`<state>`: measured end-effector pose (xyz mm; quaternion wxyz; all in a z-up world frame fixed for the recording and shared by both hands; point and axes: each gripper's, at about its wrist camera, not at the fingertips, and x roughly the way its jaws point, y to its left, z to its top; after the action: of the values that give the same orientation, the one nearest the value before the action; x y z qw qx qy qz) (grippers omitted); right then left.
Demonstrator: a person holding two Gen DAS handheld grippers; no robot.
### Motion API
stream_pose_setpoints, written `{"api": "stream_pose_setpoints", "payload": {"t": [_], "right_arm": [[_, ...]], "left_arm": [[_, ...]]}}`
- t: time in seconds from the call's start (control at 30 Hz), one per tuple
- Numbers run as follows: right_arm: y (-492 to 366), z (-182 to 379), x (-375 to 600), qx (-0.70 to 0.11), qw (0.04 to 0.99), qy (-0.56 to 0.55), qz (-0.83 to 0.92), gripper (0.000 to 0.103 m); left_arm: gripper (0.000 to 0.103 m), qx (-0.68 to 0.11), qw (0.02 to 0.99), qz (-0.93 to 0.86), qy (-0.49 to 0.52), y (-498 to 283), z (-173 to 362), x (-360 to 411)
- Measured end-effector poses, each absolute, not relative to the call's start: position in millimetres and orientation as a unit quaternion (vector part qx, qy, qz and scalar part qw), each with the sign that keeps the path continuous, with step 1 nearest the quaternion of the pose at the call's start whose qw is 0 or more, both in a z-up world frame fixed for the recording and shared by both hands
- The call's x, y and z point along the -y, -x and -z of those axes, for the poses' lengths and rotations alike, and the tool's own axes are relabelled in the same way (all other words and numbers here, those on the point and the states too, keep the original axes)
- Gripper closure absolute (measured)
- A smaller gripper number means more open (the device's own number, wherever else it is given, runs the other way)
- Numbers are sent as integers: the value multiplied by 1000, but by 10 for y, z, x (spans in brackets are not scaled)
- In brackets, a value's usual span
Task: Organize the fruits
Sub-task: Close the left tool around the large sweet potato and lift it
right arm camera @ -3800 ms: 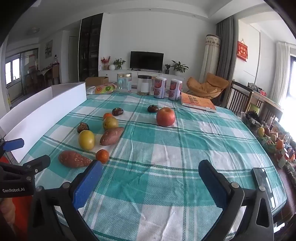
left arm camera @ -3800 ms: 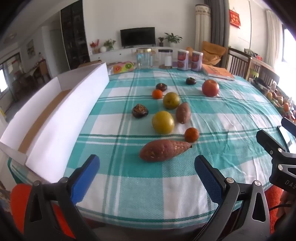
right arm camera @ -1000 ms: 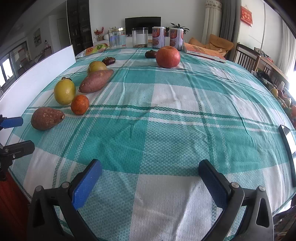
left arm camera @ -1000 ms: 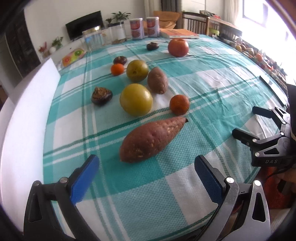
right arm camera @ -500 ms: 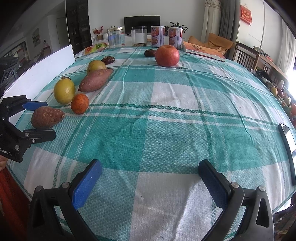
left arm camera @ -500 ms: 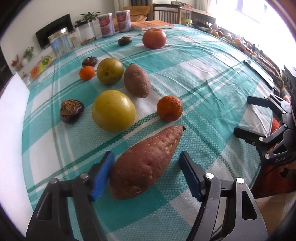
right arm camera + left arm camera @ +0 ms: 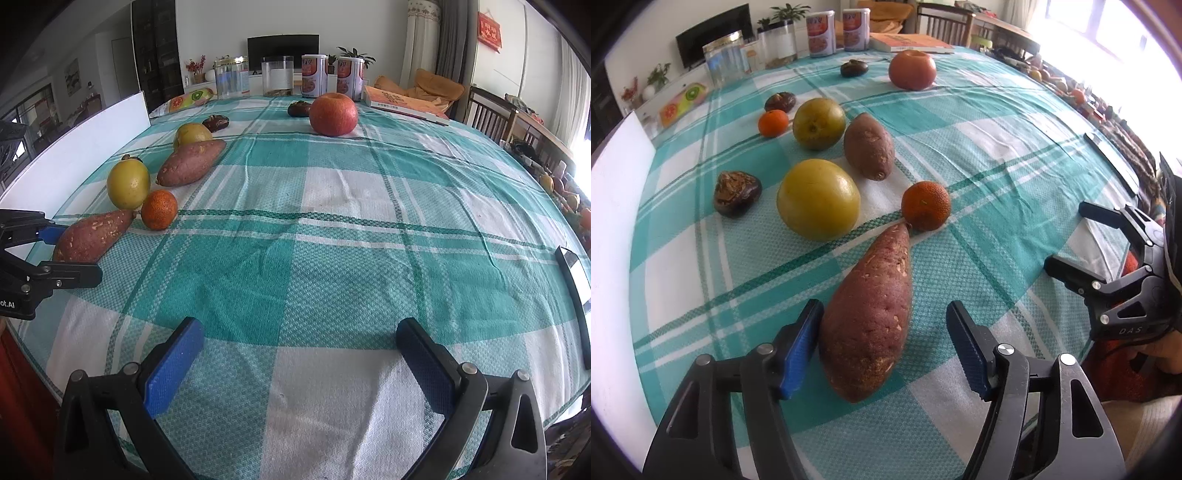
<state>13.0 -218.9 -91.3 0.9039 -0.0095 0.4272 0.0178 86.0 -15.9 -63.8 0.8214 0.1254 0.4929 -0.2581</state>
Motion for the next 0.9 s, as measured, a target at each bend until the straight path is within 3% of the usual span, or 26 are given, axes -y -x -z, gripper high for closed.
{"api": "stream_pose_setpoints", "payload": {"t": [0.9], "right_arm": [[-94, 938, 2195, -419, 908, 9, -20, 0]], "left_arm": [[29, -489, 830, 236, -128, -827, 653, 232]]}}
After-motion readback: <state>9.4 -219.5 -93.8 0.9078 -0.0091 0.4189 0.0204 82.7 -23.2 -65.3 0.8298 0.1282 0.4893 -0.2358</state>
